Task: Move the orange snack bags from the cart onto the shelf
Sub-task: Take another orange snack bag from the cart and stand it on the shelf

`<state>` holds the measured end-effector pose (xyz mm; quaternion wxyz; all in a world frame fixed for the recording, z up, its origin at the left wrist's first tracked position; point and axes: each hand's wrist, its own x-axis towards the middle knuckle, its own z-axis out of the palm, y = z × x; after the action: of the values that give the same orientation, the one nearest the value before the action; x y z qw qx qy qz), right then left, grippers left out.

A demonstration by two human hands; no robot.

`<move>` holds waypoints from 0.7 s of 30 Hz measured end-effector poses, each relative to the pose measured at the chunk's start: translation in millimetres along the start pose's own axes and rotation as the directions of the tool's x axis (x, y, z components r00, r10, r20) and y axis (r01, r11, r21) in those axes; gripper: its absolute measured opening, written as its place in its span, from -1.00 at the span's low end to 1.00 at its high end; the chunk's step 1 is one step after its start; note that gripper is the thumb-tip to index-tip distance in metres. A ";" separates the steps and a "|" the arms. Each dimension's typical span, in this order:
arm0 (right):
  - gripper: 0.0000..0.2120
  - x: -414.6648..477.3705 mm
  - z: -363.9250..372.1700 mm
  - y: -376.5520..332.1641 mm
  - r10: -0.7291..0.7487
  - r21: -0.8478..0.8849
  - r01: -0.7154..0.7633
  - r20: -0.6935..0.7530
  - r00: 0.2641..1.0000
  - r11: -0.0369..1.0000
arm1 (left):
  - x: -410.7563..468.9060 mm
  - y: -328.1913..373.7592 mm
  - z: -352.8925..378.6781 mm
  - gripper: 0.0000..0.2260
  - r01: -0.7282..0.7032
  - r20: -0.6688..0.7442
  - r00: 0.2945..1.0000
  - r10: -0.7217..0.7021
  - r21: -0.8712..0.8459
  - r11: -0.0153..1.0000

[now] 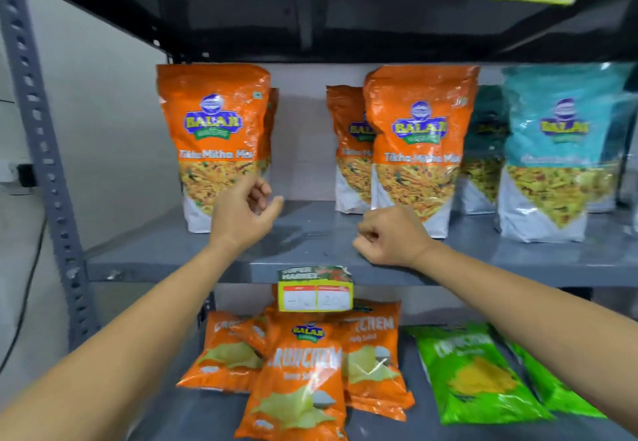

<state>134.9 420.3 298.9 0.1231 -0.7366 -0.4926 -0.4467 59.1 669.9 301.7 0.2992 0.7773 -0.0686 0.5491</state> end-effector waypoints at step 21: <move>-0.72 -25.8 -1.0 93.1 0.823 0.799 -0.591 0.256 0.506 0.115 | 9.5 54.0 133.2 -0.41 0.475 0.369 0.844 -0.390 -0.175 0.862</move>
<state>209.2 358.6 303.5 0.7065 -0.6656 -0.1985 -0.1360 147.6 556.1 302.2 0.5003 0.8051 -0.0092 0.3186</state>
